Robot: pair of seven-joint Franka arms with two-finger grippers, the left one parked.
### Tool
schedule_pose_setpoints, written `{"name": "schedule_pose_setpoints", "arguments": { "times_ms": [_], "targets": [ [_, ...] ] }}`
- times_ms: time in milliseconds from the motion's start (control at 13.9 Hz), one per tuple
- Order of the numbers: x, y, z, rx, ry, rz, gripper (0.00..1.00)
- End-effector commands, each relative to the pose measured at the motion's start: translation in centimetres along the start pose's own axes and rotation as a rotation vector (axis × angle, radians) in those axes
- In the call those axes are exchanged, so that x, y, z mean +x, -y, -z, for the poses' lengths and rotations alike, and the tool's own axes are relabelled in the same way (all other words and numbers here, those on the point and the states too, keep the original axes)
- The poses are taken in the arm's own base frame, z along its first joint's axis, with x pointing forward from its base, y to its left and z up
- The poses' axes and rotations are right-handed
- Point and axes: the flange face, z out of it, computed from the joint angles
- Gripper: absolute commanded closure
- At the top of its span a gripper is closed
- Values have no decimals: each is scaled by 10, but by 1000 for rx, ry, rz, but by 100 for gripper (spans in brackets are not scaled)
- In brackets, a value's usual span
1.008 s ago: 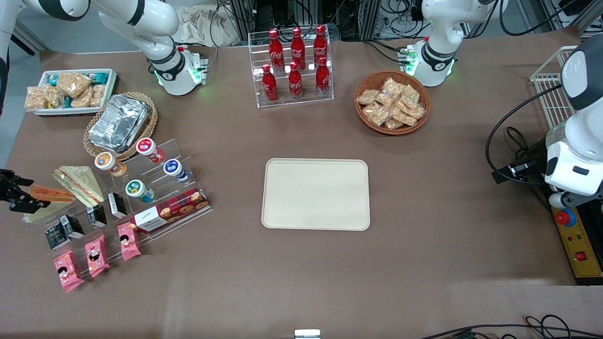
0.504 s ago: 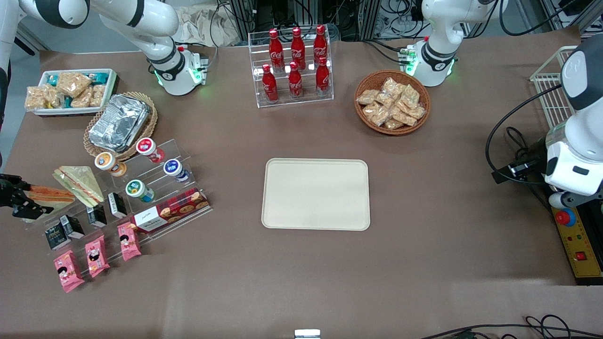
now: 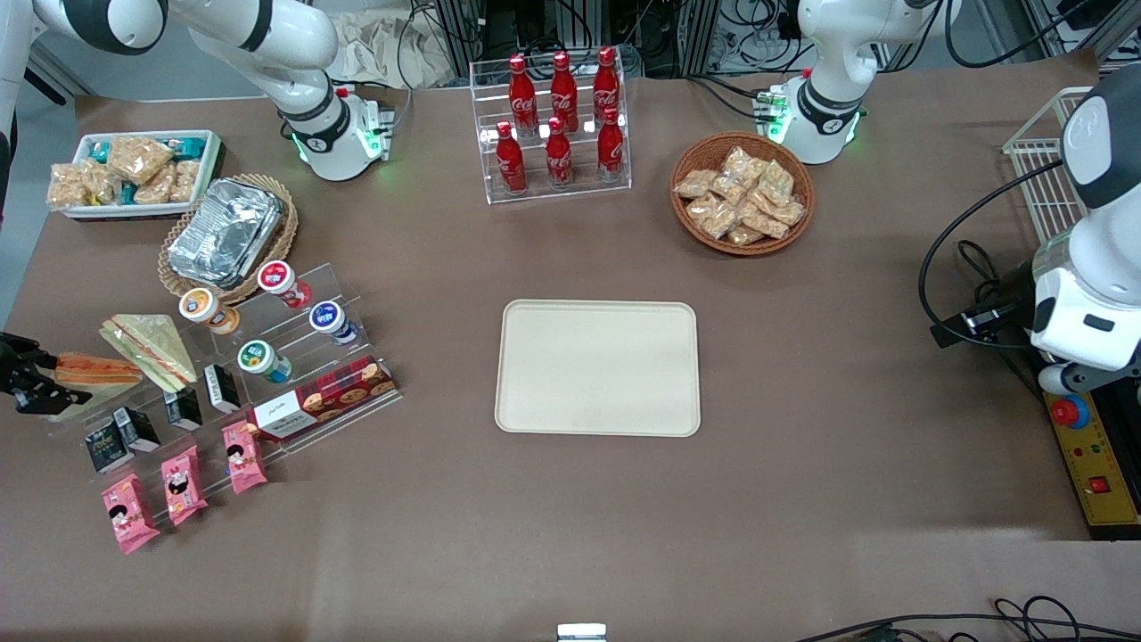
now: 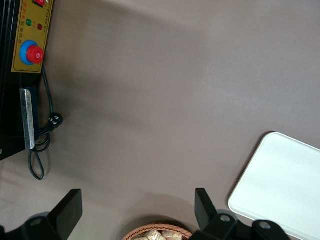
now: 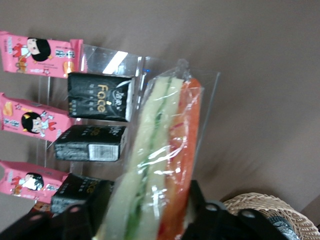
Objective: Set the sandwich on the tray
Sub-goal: 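Close the right gripper on the sandwich and lift it from the rack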
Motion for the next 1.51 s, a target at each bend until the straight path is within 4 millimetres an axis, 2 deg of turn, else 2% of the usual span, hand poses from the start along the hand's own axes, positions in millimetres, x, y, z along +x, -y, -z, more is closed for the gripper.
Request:
{"name": "schedule_pose_setpoints", "arguments": {
  "times_ms": [0,288,360,432,648,792,936,1224,1368,1440],
  "targets": [
    [9,-6,1,14,-9,-8,53],
    [3,0,10,12,-14,6,54],
    [-1,3,19,23,-25,13,60],
    [-2,4,24,29,-30,17,74],
    [-3,18,58,55,-90,48,74],
    [-22,30,86,22,-129,105,72],
    [-43,53,100,-18,-146,167,72],
    [-103,91,141,-2,-103,261,71],
    [-128,122,140,24,-82,317,71],
    [-147,143,139,38,-70,355,71]
  ]
}}
